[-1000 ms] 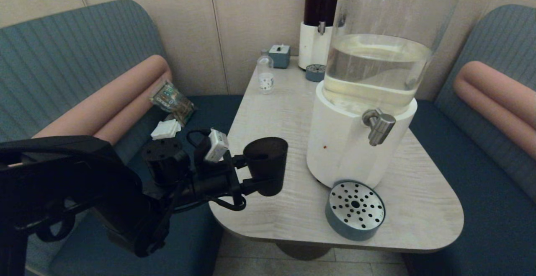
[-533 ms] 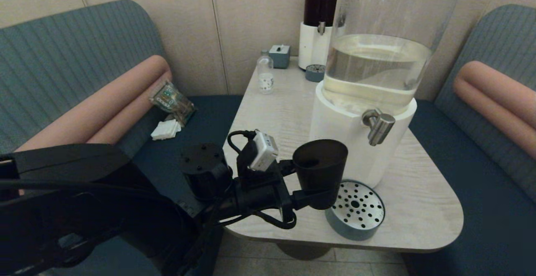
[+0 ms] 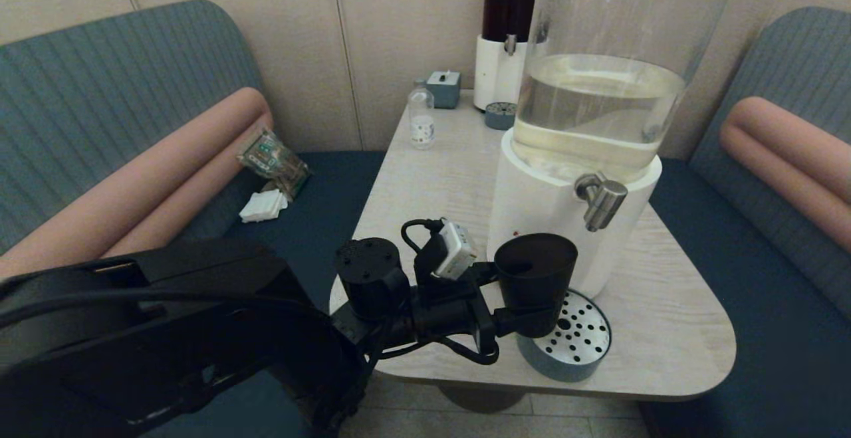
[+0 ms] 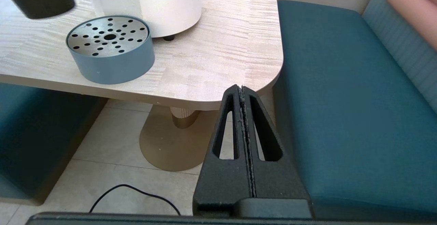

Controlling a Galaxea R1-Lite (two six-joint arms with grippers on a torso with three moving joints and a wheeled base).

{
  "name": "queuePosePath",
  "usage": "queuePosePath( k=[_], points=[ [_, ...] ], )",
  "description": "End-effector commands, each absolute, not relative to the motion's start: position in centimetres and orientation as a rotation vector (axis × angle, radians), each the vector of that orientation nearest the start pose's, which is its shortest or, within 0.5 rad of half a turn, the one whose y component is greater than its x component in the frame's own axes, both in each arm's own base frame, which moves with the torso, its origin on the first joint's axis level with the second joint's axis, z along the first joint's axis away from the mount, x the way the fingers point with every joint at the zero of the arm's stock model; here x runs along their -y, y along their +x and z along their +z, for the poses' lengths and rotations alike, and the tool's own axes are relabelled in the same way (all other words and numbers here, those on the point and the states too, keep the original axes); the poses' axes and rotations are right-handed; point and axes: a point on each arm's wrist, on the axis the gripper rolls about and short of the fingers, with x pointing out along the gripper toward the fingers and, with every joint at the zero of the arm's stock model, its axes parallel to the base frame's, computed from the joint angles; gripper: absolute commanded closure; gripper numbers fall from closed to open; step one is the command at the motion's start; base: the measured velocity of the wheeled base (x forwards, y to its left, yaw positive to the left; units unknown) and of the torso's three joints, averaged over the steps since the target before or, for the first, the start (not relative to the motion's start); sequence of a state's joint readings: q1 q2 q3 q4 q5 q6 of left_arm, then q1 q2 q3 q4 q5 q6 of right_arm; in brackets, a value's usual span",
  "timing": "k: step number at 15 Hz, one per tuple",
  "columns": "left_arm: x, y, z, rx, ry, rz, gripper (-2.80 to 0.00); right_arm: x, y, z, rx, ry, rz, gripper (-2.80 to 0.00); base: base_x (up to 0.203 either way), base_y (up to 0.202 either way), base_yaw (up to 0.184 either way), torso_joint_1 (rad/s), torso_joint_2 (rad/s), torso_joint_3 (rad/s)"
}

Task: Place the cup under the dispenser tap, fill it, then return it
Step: Place it under the water dispenser

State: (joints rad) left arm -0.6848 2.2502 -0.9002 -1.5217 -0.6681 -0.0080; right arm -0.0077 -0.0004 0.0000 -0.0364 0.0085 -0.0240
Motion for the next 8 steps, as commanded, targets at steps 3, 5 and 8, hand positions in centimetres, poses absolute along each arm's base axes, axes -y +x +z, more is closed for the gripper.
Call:
queuePosePath(
  k=[3, 5, 8],
  points=[
    [28.0, 30.8, 7.7, 0.175, -0.018, -1.373, 0.0, 0.0, -2.2, 7.5, 0.021, -0.025, 0.001, 0.0, 0.0, 0.0, 0.0, 0.0, 0.0, 0.0],
    [28.9, 31.2, 7.3, 0.189, -0.022, -1.384, 0.0, 0.0, -2.2, 7.5, 0.023, -0.025, 0.001, 0.0, 0.0, 0.0, 0.0, 0.0, 0.0, 0.0],
    [29.6, 31.6, 6.4, 0.185, -0.023, -1.384, 0.0, 0.0, -2.2, 7.5, 0.023, -0.025, 0.001, 0.0, 0.0, 0.0, 0.0, 0.0, 0.0, 0.0]
  ],
)
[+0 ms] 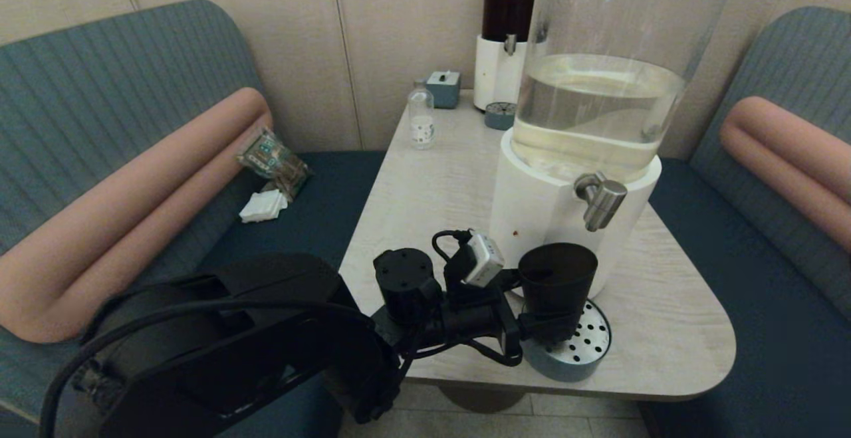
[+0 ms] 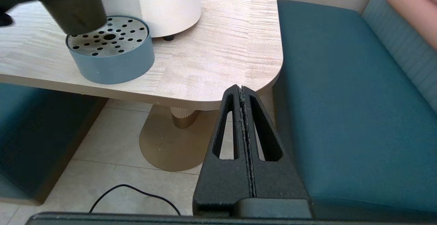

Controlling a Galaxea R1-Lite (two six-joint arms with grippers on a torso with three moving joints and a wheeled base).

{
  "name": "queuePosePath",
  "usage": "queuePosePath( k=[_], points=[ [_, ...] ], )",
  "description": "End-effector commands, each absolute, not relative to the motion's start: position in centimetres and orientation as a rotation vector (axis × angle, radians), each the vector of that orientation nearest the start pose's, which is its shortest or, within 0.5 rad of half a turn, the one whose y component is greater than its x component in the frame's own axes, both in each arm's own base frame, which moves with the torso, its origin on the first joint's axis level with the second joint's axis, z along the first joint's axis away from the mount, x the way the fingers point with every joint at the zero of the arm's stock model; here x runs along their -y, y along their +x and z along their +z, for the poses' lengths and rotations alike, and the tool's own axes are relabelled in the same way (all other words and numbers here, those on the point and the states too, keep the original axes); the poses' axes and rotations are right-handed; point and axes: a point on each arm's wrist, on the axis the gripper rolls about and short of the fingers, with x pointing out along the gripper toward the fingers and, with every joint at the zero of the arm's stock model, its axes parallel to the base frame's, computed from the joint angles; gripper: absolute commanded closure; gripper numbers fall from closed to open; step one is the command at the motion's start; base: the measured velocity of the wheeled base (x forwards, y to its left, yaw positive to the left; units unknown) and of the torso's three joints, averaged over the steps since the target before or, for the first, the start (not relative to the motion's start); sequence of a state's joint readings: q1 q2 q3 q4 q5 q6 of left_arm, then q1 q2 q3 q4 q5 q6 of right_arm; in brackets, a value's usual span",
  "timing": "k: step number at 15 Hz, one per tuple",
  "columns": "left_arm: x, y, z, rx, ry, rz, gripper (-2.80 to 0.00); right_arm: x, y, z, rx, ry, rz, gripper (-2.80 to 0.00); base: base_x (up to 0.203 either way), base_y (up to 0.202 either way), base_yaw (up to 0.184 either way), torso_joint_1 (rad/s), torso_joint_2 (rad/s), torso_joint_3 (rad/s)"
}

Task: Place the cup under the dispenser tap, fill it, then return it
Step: Place it under the water dispenser

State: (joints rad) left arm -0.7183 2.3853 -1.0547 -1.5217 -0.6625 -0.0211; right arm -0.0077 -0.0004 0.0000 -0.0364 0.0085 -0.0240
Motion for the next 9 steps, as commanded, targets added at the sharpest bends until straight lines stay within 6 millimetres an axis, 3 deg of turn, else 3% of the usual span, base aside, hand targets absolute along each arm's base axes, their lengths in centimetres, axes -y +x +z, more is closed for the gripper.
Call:
queuePosePath(
  k=[1, 9],
  points=[
    [29.7, 31.8, 6.3, 0.189, -0.025, -1.376, 0.0, 0.0, -2.2, 7.5, 0.023, -0.025, 0.001, 0.0, 0.0, 0.0, 0.0, 0.0, 0.0, 0.0],
    [30.7, 32.8, 5.0, 0.197, -0.032, -1.371, 0.0, 0.0, -2.2, 7.5, 0.022, -0.025, 0.002, 0.0, 0.0, 0.0, 0.0, 0.0, 0.0, 0.0]
  ],
)
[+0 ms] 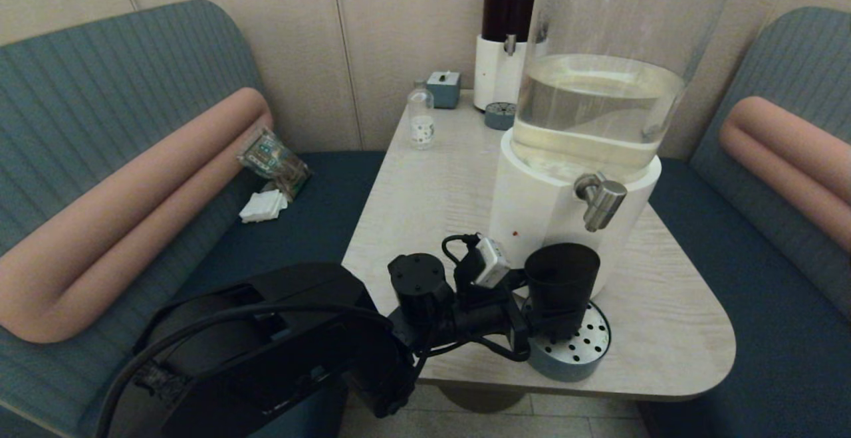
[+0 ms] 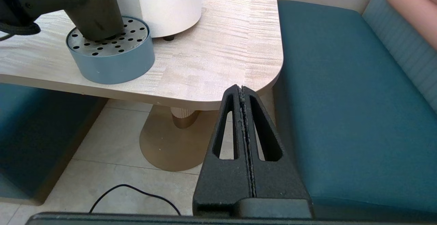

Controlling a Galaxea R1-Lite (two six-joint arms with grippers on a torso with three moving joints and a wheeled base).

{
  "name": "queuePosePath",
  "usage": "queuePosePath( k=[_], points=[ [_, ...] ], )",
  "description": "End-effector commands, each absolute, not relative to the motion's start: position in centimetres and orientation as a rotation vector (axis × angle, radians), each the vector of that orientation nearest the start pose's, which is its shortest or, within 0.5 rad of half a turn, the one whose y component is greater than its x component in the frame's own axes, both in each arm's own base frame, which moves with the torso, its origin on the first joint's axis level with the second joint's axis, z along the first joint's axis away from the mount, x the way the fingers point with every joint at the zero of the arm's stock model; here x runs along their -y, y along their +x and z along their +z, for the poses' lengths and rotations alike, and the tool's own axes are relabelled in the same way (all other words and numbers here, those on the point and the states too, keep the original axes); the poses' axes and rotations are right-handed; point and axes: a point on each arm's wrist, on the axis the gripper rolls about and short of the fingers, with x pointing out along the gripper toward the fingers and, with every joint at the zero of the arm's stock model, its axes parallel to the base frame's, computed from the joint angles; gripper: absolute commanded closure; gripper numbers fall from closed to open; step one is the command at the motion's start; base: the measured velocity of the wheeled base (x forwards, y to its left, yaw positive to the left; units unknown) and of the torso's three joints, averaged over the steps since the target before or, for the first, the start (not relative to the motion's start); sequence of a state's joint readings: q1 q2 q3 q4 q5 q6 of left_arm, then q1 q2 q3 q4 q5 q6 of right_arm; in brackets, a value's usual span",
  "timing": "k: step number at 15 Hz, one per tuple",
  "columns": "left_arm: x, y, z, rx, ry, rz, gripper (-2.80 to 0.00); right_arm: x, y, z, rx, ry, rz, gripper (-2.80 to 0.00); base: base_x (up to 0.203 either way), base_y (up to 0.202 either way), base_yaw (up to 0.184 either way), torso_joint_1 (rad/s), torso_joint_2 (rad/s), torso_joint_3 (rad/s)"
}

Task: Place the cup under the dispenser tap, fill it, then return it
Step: Place it under the water dispenser

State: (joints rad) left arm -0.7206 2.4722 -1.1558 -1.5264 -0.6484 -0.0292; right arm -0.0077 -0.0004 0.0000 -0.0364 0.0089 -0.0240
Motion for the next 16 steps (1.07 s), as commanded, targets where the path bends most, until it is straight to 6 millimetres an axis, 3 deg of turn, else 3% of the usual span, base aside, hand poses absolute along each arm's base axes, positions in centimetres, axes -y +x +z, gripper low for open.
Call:
queuePosePath(
  k=[1, 4, 5, 16],
  points=[
    [30.7, 32.8, 5.0, 0.195, -0.032, -1.371, 0.0, 0.0, -2.2, 7.5, 0.023, -0.025, 0.001, 0.0, 0.0, 0.0, 0.0, 0.0, 0.0, 0.0],
    [30.7, 32.8, 5.0, 0.196, -0.03, -1.371, 0.0, 0.0, -2.2, 7.5, 0.023, -0.025, 0.0, 0.0, 0.0, 0.0, 0.0, 0.0, 0.0, 0.0],
    [30.7, 32.8, 5.0, 0.196, -0.03, -1.371, -2.8, 0.0, -2.2, 7.5, 0.022, -0.025, 0.0, 0.0, 0.0, 0.0, 0.0, 0.0, 0.0, 0.0],
    [30.8, 31.9, 6.0, 0.204, -0.033, -1.385, -2.8, 0.0, -2.2, 7.5, 0.021, -0.025, 0.001, 0.0, 0.0, 0.0, 0.0, 0.0, 0.0, 0.0]
  ],
)
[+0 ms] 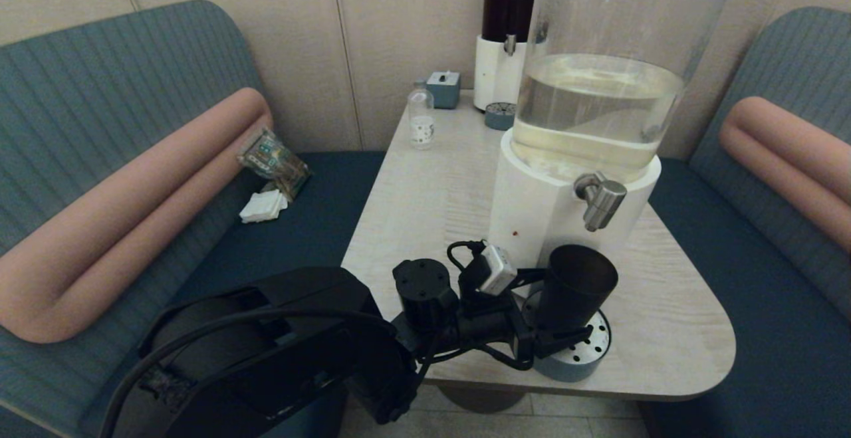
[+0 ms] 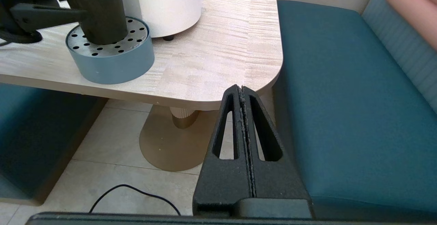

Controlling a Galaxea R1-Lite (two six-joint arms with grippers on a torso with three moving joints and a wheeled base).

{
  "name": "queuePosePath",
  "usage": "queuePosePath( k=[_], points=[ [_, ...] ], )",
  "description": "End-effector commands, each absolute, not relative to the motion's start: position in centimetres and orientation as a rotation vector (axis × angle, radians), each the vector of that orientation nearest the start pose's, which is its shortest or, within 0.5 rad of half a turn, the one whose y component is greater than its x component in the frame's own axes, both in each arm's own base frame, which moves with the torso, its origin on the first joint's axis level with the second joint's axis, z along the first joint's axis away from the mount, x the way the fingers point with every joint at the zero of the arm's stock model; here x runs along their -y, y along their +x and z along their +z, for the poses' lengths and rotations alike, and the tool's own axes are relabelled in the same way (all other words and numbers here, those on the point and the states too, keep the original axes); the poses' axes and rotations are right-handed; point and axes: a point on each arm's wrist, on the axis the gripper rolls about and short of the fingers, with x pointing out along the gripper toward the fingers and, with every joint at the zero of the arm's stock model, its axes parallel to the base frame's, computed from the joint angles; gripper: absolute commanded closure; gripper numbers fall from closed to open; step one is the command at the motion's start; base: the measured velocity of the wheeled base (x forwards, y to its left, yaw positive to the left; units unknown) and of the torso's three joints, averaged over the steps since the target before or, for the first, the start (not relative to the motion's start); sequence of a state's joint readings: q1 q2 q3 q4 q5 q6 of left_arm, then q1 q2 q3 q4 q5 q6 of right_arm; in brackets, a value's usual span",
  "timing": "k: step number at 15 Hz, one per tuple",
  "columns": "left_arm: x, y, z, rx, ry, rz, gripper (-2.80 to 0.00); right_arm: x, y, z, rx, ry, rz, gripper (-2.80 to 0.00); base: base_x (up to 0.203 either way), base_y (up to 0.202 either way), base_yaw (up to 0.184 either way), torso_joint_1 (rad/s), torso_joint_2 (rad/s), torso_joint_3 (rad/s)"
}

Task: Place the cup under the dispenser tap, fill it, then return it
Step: Place it under the water dispenser

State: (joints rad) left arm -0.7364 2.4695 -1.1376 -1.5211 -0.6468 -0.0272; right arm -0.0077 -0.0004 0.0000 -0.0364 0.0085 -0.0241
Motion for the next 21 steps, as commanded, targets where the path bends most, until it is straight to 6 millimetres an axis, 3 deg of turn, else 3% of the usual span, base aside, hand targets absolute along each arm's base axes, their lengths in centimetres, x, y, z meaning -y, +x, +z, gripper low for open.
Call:
queuePosePath(
  k=[1, 11, 17, 21],
  points=[
    [30.6, 31.8, 6.1, 0.201, -0.032, -1.385, -2.8, 0.0, -2.2, 7.5, 0.021, -0.025, 0.001, 0.0, 0.0, 0.0, 0.0, 0.0, 0.0, 0.0],
    [26.4, 27.2, 8.2, 0.084, -0.018, -1.387, -2.8, 0.0, -2.2, 7.5, 0.023, -0.025, 0.001, 0.0, 0.0, 0.0, 0.0, 0.0, 0.0, 0.0],
    [22.2, 22.7, 8.8, -0.042, -0.013, -1.384, -2.8, 0.0, -2.2, 7.5, 0.021, -0.025, 0.001, 0.0, 0.0, 0.0, 0.0, 0.0, 0.0, 0.0],
    [18.0, 18.9, 9.9, -0.099, -0.011, -1.354, -2.8, 0.0, -2.2, 7.5, 0.023, -0.025, 0.0, 0.0, 0.0, 0.0, 0.0, 0.0, 0.0, 0.0]
  ],
)
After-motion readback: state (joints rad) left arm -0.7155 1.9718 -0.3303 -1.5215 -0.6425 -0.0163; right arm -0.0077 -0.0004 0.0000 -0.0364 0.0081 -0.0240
